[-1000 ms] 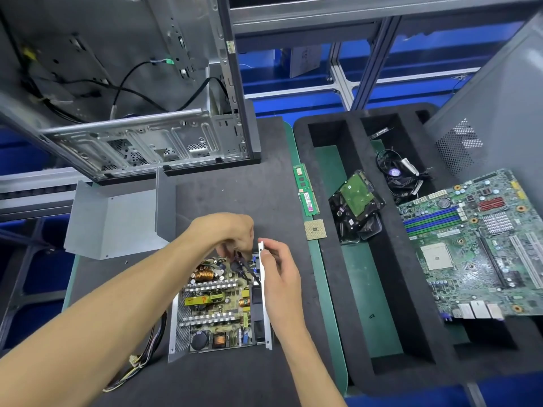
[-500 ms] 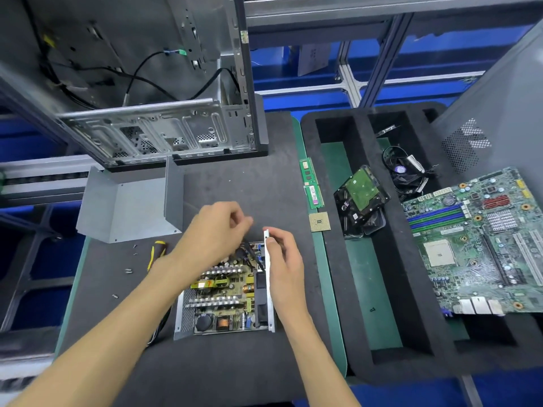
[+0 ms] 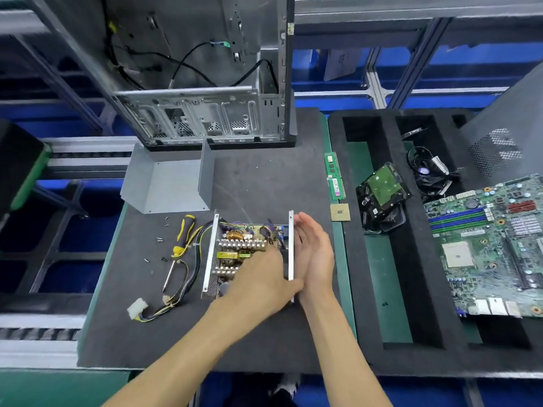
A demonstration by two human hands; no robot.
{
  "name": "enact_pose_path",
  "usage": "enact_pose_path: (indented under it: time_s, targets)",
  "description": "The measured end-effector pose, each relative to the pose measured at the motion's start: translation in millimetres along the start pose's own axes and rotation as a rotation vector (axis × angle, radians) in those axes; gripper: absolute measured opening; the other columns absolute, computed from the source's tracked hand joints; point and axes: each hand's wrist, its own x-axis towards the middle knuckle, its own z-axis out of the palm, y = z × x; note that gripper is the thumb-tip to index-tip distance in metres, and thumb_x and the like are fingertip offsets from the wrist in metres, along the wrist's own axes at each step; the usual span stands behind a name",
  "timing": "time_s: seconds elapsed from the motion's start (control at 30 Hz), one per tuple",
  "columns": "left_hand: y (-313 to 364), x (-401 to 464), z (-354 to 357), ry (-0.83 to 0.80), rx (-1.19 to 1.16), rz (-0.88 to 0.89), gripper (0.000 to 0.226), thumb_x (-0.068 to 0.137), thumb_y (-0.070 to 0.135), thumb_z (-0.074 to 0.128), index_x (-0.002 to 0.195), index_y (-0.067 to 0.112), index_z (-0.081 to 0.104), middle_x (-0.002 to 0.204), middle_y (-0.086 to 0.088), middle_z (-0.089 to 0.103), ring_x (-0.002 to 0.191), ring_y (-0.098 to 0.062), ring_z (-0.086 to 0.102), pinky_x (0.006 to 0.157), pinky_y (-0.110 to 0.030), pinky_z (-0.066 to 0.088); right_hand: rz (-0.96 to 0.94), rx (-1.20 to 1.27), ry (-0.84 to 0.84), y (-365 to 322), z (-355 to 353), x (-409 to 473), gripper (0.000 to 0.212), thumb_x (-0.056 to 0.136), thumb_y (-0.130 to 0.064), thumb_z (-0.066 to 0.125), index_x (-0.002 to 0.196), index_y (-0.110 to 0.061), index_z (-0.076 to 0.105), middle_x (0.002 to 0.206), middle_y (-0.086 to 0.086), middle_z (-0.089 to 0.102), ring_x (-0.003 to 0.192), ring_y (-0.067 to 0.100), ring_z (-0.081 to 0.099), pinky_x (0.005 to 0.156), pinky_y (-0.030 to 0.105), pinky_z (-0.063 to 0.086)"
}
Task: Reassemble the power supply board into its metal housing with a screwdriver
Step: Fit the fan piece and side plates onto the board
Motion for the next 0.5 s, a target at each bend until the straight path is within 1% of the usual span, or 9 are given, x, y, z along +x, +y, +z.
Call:
enact_pose_path:
  time_s: [0.07,0.13,0.2,0.23,0.3,0.33,0.37,0.43,0.5]
  targets:
    - [3,-2,2,0.052,0.018,-0.002,0.03,0.083,0.04,0.066,0.086,0.015,0.049,0.081,-0.005,0.067,0.082,-0.028,0.07,0.069,-0.035,0.056,0.008,-0.011,-0.013,1,-2,-1,0.031,0.105,-0.011,0.044,0.122,0.001,0.068,0.122,0.016,0.07,0.13,0.031,0.06,0.119,0.043,0.04]
    - [7,-6,3,0.107,0.037,0.025,0.033,0.086,0.036,0.063,0.071,0.019,0.039,0.072,0.001,0.053,0.085,-0.03,0.066,0.062,-0.032,0.044,0.006,-0.065,-0.02,1,-3,-1,0.031,0.105,-0.009,0.046,0.126,0.001,0.066,0.132,0.019,0.068,0.13,0.029,0.061,0.118,0.044,0.041]
    - [7,-14,2,0.136,0.039,0.036,0.034,0.085,0.033,0.063,0.068,0.02,0.035,0.069,0.004,0.043,0.083,-0.031,0.061,0.061,-0.031,0.037,-0.011,-0.149,-0.041,2,-5,-1,0.028,0.105,-0.007,0.047,0.126,-0.004,0.067,0.133,0.017,0.067,0.128,0.025,0.063,0.116,0.043,0.043]
    - [5,-17,0,0.156,0.037,0.039,0.03,0.084,0.033,0.063,0.07,0.02,0.039,0.07,0.004,0.046,0.082,-0.03,0.059,0.061,-0.031,0.036,-0.022,-0.203,-0.063,1,-5,-1,0.027,0.105,-0.008,0.049,0.124,-0.009,0.068,0.133,0.014,0.068,0.126,0.022,0.065,0.114,0.04,0.046]
    - [1,-24,-4,0.211,0.053,0.038,0.023,0.083,0.036,0.063,0.085,0.015,0.054,0.081,-0.002,0.061,0.085,-0.03,0.061,0.065,-0.032,0.042,-0.041,-0.319,-0.107,1,-4,-5,0.024,0.105,-0.014,0.054,0.124,-0.019,0.069,0.132,0.006,0.07,0.124,0.017,0.066,0.109,0.036,0.05]
    - [-1,-28,-7,0.232,0.049,0.035,0.027,0.083,0.038,0.063,0.094,0.014,0.058,0.086,-0.003,0.066,0.086,-0.029,0.064,0.068,-0.033,0.047,-0.045,-0.363,-0.135,1,-2,-8,0.025,0.105,-0.019,0.055,0.126,-0.022,0.068,0.133,0.003,0.07,0.124,0.016,0.065,0.106,0.035,0.051]
    - [-3,-32,-11,0.244,0.018,0.033,0.029,0.082,0.04,0.063,0.097,0.015,0.06,0.086,-0.003,0.069,0.084,-0.026,0.066,0.071,-0.034,0.051,-0.04,-0.382,-0.17,0,0,-11,0.026,0.106,-0.024,0.054,0.128,-0.025,0.067,0.133,0.002,0.07,0.123,0.016,0.066,0.101,0.033,0.054]
    - [-3,-41,-18,0.243,-0.045,0.041,0.028,0.081,0.041,0.063,0.095,0.017,0.062,0.082,0.001,0.07,0.077,-0.021,0.068,0.073,-0.036,0.056,-0.02,-0.347,-0.225,-1,4,-20,0.029,0.107,-0.031,0.05,0.133,-0.027,0.063,0.132,0.003,0.07,0.121,0.019,0.067,0.089,0.029,0.057]
    - [-1,-48,-25,0.223,-0.062,0.045,0.025,0.081,0.042,0.064,0.093,0.02,0.063,0.081,0.004,0.07,0.073,-0.018,0.068,0.071,-0.037,0.058,-0.011,-0.309,-0.254,-6,7,-29,0.031,0.108,-0.034,0.049,0.135,-0.028,0.062,0.132,0.005,0.07,0.12,0.02,0.068,0.084,0.027,0.058]
